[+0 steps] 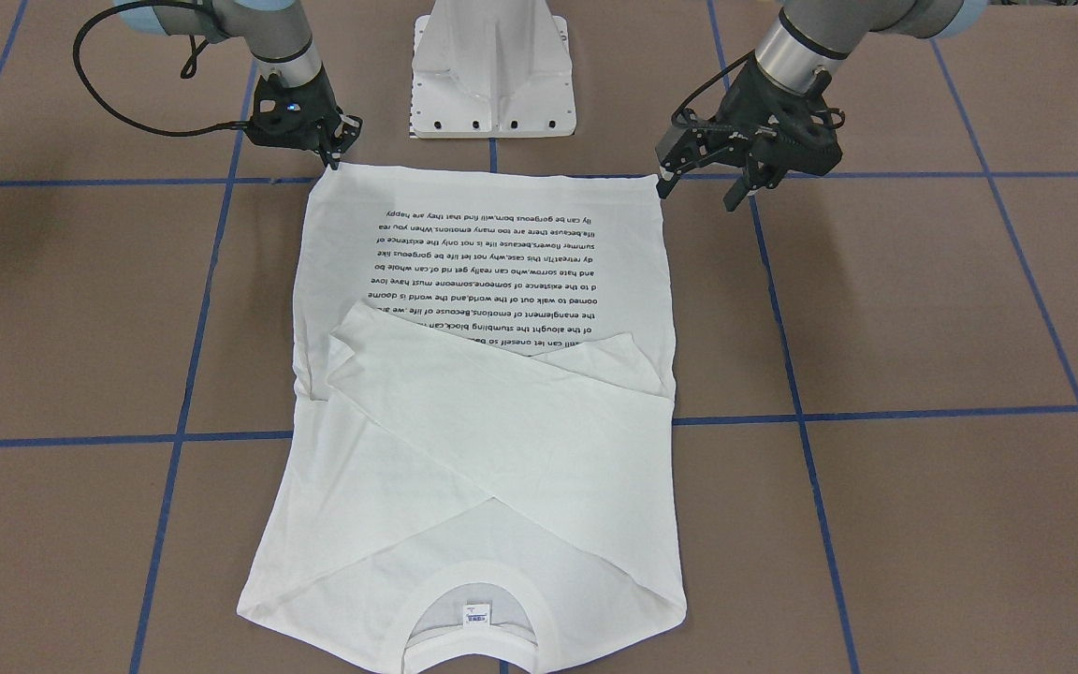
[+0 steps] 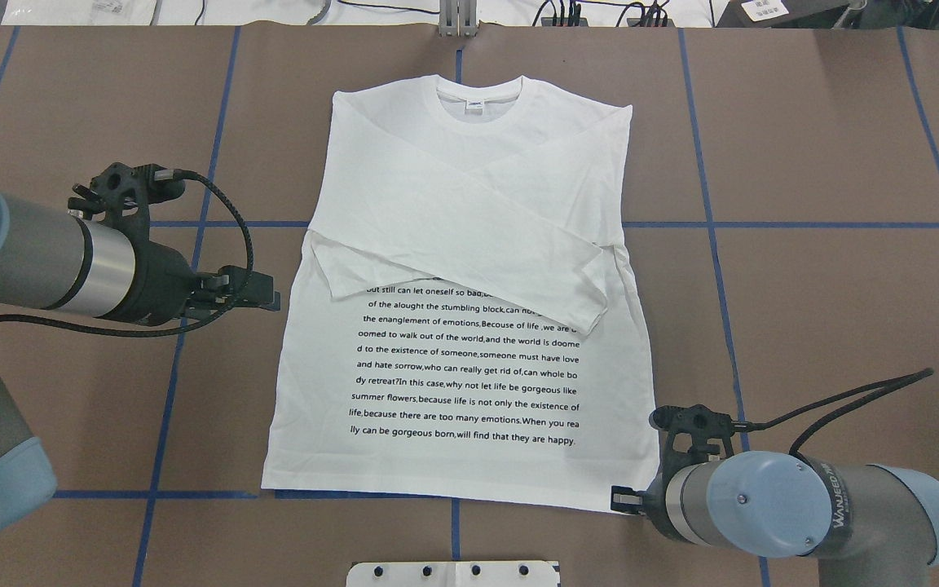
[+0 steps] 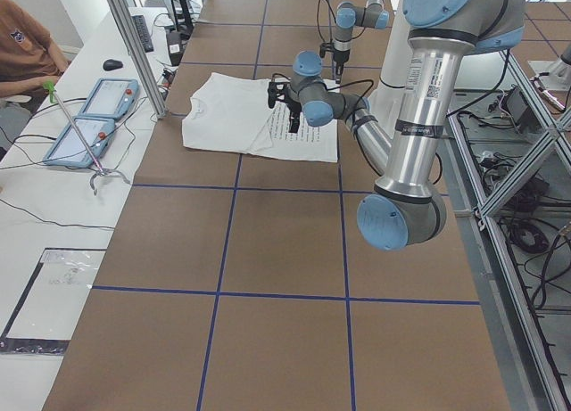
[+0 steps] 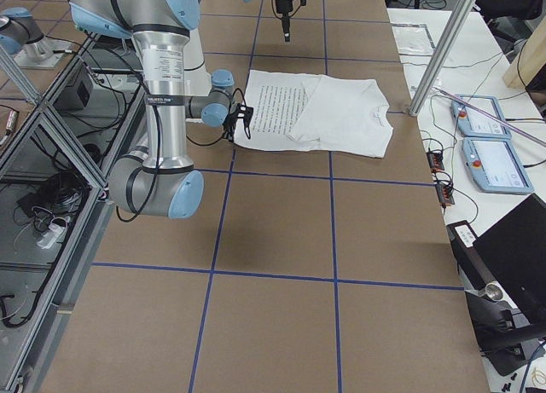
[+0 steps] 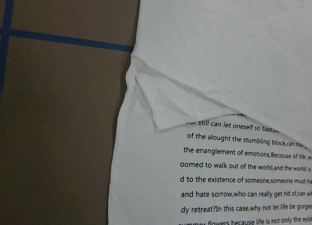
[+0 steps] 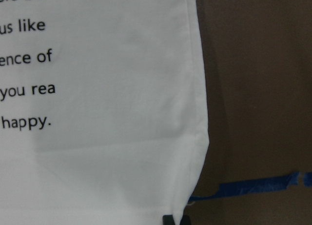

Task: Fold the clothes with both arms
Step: 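Grasp both near hem corners of the shirt with both grippers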

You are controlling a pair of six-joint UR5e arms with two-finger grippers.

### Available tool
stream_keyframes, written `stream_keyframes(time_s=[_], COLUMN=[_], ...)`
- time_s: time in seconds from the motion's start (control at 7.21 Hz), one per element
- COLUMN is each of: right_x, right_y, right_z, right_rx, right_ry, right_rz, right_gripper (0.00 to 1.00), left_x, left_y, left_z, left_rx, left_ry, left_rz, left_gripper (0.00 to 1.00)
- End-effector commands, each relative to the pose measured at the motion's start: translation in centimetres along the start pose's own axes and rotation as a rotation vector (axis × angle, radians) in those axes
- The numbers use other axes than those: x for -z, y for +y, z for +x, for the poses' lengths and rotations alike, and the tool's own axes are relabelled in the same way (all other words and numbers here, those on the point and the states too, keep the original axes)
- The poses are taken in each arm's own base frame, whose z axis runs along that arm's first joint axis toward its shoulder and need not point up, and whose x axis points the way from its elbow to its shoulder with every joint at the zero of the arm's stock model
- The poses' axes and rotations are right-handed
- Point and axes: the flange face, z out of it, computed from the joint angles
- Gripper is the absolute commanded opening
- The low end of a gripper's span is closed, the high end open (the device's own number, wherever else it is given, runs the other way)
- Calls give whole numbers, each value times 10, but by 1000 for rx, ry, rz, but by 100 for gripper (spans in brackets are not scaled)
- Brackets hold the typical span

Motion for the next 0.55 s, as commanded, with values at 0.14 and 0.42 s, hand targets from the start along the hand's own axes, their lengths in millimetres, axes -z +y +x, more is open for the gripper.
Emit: stream_keyframes(time_s=[0.14, 0.42], right_x=[23, 42], right_y=[-9, -21], right_z=[-5, -7], right_rx=[-56, -72], right_ry=[-44, -77], right_rz=[12, 24], right_gripper=[0, 0], left_x=[-22, -79], left_y=[18, 102], left_z=[4, 28], left_rx=[72, 203], left_ry=[-15, -66], left_rz=[-47, -84], left_gripper=[100, 100])
